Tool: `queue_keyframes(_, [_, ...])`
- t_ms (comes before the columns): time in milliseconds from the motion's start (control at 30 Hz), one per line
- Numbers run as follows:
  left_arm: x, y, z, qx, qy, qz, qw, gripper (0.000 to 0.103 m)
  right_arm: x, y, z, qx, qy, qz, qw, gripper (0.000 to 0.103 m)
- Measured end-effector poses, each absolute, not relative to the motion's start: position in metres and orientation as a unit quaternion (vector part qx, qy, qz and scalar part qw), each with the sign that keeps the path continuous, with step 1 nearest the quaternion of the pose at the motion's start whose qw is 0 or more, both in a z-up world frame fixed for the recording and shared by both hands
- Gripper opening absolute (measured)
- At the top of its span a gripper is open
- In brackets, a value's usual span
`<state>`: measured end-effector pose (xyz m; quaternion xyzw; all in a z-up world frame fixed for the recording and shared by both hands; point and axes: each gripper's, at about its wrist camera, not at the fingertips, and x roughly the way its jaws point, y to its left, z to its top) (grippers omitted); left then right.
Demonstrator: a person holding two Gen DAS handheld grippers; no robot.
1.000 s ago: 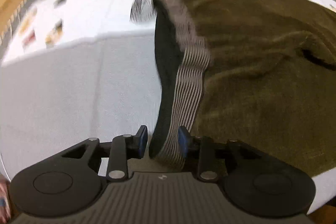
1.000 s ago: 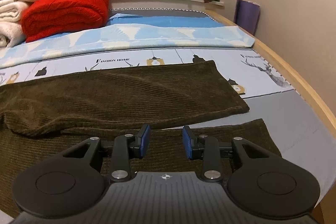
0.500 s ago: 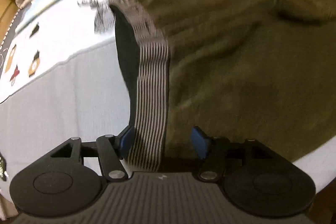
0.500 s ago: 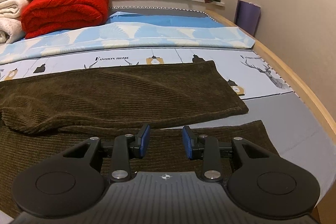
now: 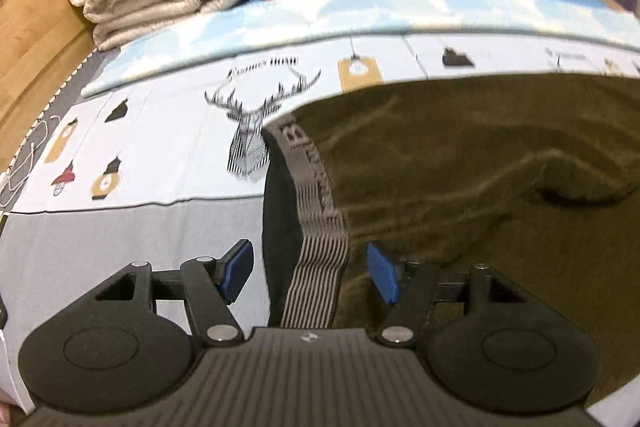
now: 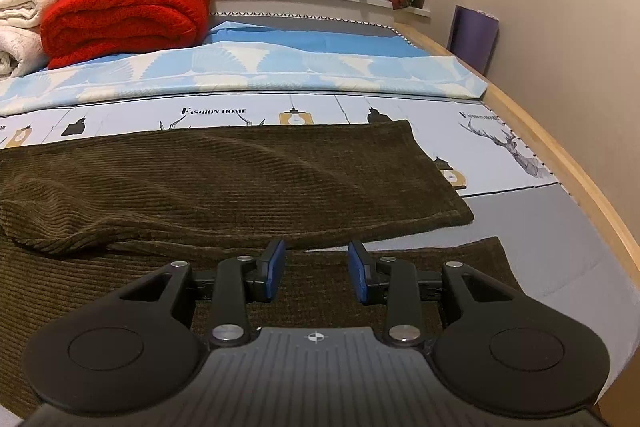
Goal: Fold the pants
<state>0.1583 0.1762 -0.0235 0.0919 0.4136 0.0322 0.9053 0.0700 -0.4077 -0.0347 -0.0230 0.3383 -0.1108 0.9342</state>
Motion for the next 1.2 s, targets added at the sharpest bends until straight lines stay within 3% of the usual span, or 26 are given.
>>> queue_keyframes(1200, [0.198,0.11,-0.017,0.079,0.426,-0.002,0.901,0.07,0.101,-0.394,-0.024,0.027,0.307,-0.099,0.946,0.036])
